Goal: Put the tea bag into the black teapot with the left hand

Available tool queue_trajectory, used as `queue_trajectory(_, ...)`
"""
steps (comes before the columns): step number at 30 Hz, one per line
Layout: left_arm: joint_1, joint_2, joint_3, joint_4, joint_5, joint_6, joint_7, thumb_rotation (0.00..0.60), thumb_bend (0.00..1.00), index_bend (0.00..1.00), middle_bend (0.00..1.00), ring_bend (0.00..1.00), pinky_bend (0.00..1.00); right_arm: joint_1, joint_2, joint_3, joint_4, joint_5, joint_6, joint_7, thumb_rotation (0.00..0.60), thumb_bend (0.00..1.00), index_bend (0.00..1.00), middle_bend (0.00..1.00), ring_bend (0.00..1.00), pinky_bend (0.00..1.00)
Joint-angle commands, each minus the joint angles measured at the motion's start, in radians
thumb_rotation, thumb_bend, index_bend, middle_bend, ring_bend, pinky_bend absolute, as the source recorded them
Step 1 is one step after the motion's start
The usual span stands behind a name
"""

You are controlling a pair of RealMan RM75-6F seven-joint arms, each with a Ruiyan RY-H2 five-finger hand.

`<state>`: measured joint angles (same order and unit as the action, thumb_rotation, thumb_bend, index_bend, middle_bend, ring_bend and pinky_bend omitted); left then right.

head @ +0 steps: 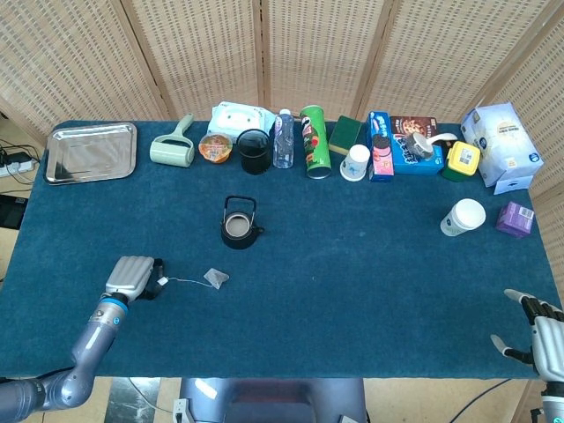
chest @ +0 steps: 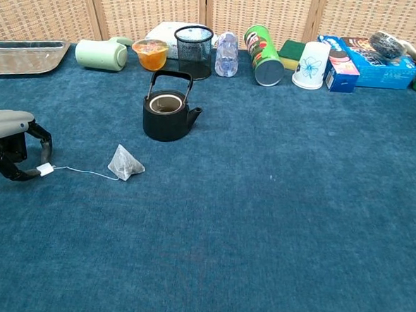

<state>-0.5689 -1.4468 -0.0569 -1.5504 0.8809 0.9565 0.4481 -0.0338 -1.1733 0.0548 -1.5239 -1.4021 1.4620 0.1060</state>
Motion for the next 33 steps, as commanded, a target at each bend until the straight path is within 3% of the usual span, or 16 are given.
queue_trajectory(1, -0.002, -0.003, 0.001, 0.003, -0.004, 0.001, 0.002, 0.6, 0.4, 0.48, 1.0, 1.0, 0.94, 0.0, 0.0, 0.0, 0.001, 0.001, -0.001, 0.002, 0.6, 0.24, 0.22, 0.28, 0.27, 0.22)
queue_trajectory(33, -0.02, -0.025, 0.0, 0.019, -0.046, 0.009, 0.019, 0.6, 0.42, 0.53, 1.0, 1.0, 0.94, -0.004, -0.002, 0.005, 0.005, 0.016, -0.012, 0.006, 0.6, 0.24, 0.22, 0.28, 0.27, 0.23)
